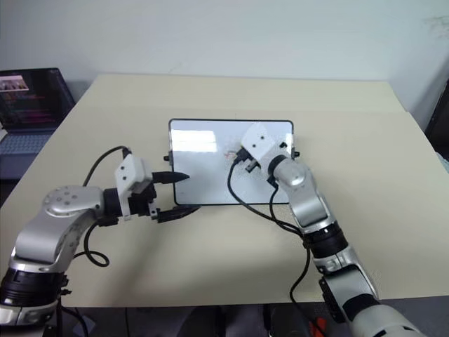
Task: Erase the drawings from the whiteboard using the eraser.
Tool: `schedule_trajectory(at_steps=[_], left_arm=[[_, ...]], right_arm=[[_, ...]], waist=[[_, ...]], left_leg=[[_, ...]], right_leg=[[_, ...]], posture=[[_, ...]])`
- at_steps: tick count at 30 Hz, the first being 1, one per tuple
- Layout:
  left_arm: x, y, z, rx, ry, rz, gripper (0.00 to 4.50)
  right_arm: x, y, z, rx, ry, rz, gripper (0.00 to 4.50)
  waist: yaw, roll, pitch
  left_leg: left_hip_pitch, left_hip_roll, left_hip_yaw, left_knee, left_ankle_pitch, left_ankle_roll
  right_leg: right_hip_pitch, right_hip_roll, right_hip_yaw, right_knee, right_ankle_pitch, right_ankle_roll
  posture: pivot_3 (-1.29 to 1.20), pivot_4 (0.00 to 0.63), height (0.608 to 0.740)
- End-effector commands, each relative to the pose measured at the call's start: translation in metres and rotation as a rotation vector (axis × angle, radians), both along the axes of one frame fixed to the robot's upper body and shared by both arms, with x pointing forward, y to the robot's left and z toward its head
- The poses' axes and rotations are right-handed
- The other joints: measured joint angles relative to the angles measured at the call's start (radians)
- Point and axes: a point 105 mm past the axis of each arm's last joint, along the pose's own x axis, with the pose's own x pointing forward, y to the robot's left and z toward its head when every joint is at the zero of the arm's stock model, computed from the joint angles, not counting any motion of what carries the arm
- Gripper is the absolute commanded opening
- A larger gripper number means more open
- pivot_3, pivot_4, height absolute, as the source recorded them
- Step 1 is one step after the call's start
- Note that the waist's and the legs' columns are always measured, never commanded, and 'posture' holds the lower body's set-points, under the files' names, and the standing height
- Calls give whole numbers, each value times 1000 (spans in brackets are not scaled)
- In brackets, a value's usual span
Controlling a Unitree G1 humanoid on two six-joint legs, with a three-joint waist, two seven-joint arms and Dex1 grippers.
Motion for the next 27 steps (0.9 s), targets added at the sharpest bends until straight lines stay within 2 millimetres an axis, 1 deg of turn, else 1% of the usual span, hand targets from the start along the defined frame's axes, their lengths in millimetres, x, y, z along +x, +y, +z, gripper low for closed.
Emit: schedule_trajectory(at_steps=[1,3,7,10,12,15,16,18,20,23,25,27], left_arm=[[2,0,10,8,-51,-4,4500],[2,0,10,6,-54,-4,4500],[3,0,11,5,-55,-5,4500],[6,2,14,1,-77,12,4500],[10,3,17,-11,-96,35,4500],[16,6,22,-24,-123,64,4500],[16,6,23,-27,-126,67,4500],[16,6,23,-27,-123,63,4500],[15,7,23,-25,-124,64,4500],[15,8,23,-27,-124,68,4500],[15,8,23,-25,-123,71,4500],[16,11,22,-22,-126,86,4500]], right_arm=[[-7,3,-21,-56,78,35,1121],[-6,1,-19,-67,62,30,1121],[10,-11,6,-27,-60,-74,1120],[17,-18,16,-5,-98,-116,1120],[18,-18,14,-6,-92,-114,1120],[15,-12,5,-9,-38,-77,1120],[11,-7,-1,-8,0,-48,1120],[-2,5,-15,-21,88,44,1120],[-15,17,-22,-18,142,125,1120],[-8,16,-9,-14,55,82,1120],[0,12,4,-14,-31,27,1120],[5,13,15,2,-97,4,1120]], waist=[[0,0,0],[0,0,0],[0,0,0],[0,0,0],[1,0,0],[3,0,0],[3,0,0],[2,0,0],[0,0,0],[-3,0,0],[-3,0,0],[-4,0,0]], left_leg=[[0,0,0,0,0,0],[1,0,0,2,0,0],[2,-1,0,4,0,0],[2,-1,0,8,1,0],[2,-1,0,11,0,0],[1,-1,0,14,0,0],[1,-1,0,14,0,0],[1,-1,0,14,0,0],[1,0,-1,14,0,0],[1,0,-1,14,0,0],[1,0,-1,15,0,0],[1,-1,-1,15,0,0]], right_leg=[[0,0,0,1,0,0],[0,0,1,3,0,0],[0,0,0,8,0,0],[0,0,0,13,0,0],[0,0,0,14,0,0],[0,0,-1,15,0,0],[0,0,-1,15,0,0],[0,0,0,15,0,0],[0,1,0,15,0,0],[0,1,0,15,0,0],[0,1,0,16,0,0],[0,1,0,16,0,0]], posture=[[0,150,740],[0,150,740],[0,150,740],[0,150,740],[0,150,740],[0,150,740],[0,150,740],[0,150,740],[0,150,740],[0,150,740],[0,150,740],[0,150,740]])
